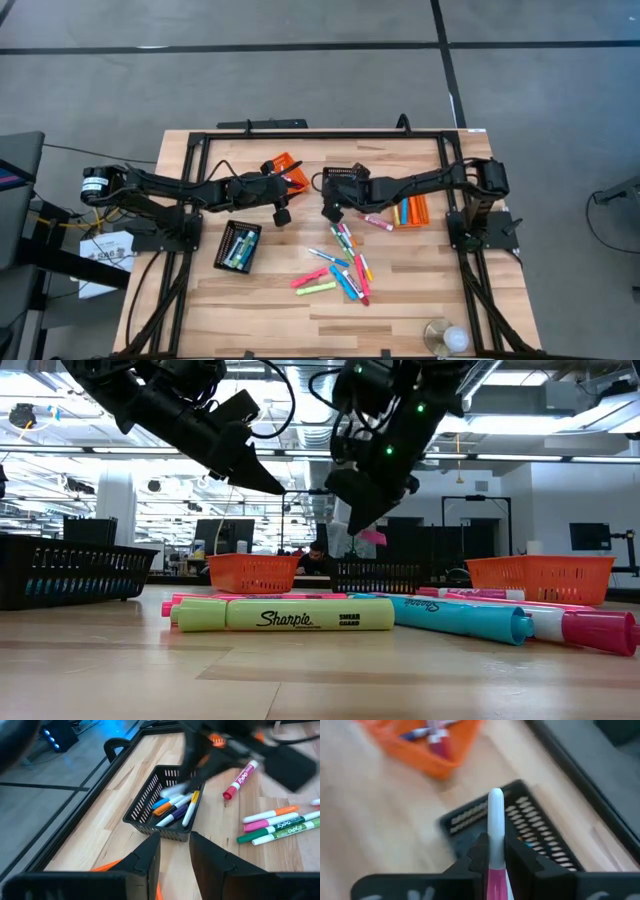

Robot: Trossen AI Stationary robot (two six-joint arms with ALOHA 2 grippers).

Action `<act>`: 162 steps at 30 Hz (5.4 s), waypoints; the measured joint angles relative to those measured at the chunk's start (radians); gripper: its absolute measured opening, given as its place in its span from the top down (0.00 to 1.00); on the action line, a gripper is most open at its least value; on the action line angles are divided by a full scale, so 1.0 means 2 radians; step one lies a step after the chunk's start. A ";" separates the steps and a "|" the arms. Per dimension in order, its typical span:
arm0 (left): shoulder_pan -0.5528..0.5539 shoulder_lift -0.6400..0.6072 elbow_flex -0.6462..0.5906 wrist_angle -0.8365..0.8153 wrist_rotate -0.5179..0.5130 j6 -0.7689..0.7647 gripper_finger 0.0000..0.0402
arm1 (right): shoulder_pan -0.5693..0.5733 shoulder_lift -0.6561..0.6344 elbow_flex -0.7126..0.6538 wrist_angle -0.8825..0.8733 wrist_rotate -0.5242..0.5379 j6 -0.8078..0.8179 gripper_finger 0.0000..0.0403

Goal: Pick & Place Markers
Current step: Put the pink highlighter into the right black bin, then put the pink marker into the bottom black bin

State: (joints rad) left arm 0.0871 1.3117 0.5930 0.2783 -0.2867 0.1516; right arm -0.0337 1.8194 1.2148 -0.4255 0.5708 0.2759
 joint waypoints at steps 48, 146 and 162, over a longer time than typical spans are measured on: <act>-0.001 0.000 0.000 -0.004 0.000 -0.001 0.75 | 0.025 0.001 -0.059 -0.222 -0.168 0.154 0.67; -0.081 0.031 0.001 0.102 0.115 -0.070 0.79 | 0.102 -0.049 -0.059 0.380 -0.123 -0.154 0.67; -0.183 -0.196 0.001 -0.471 0.119 -0.407 0.82 | 0.108 -0.059 -0.059 0.321 -0.080 -0.155 0.50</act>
State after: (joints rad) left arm -0.2781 0.9197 0.5941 -0.6641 -0.0486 -0.6623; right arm 0.1833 1.7023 1.0969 0.2161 0.4110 -0.0341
